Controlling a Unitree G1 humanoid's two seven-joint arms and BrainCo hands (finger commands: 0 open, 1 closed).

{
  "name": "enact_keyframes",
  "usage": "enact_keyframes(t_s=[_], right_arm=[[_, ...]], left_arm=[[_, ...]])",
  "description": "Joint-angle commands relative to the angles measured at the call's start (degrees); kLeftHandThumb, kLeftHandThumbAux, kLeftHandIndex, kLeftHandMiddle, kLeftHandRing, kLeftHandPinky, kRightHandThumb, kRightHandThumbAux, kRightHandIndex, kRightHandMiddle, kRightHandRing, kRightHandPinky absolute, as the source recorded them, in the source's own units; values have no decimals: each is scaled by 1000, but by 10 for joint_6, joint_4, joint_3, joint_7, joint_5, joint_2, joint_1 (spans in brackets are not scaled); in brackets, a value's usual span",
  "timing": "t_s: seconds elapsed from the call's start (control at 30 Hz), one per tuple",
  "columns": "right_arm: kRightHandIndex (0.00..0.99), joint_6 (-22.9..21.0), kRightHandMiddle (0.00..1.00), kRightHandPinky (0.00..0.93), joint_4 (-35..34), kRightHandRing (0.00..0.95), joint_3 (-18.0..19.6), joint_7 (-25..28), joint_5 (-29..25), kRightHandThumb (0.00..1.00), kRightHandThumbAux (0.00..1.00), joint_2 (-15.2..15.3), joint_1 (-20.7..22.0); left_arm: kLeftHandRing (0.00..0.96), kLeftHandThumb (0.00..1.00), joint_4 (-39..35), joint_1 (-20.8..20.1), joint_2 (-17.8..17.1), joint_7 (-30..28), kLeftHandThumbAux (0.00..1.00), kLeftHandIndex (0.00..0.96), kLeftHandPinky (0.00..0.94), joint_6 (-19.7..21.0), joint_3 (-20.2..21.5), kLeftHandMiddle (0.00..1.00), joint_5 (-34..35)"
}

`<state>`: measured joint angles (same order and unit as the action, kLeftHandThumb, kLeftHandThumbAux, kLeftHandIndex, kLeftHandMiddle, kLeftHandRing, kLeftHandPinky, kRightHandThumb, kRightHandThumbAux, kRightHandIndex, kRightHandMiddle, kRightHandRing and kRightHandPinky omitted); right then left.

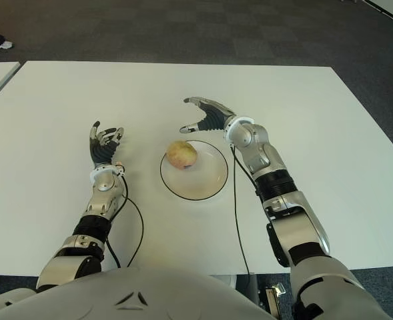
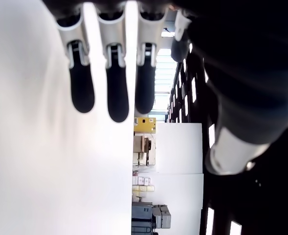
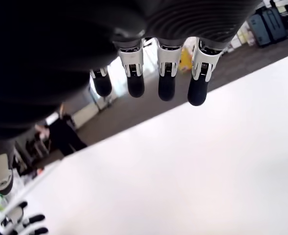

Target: Put the apples into the plate.

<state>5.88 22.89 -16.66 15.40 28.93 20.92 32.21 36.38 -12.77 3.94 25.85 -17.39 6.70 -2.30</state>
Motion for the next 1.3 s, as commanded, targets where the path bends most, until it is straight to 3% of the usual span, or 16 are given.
enact_keyframes(t_s=[0.03, 0.33, 0.53, 1.03, 1.3], right_arm=[[0, -23, 27, 160, 13, 74, 16, -66, -9, 124, 485, -37, -28], [0, -28, 67, 178, 29, 109, 44, -178, -11, 83, 545, -74, -54], [0, -28, 72, 176, 33, 111, 57, -213, -16, 84, 565, -84, -60], [0, -76, 37, 151, 34, 81, 106, -228, -73, 139, 636, -107, -65], [0, -65, 34, 170, 52, 84, 140, -247, -119, 159, 675, -122, -80]], left_arm=[[403, 190, -3, 3, -10, -15, 696, 107, 436, -1, -3, 333, -8], [377, 174, -20, 15, -29, -33, 698, 104, 424, 7, -5, 302, -12], [371, 175, -20, 15, -36, -42, 707, 106, 423, 4, 3, 301, -3], [364, 192, 3, 11, -56, -69, 660, 110, 417, -31, 18, 292, 3], [356, 181, 3, 12, -66, -88, 681, 93, 414, -29, 24, 284, 9]])
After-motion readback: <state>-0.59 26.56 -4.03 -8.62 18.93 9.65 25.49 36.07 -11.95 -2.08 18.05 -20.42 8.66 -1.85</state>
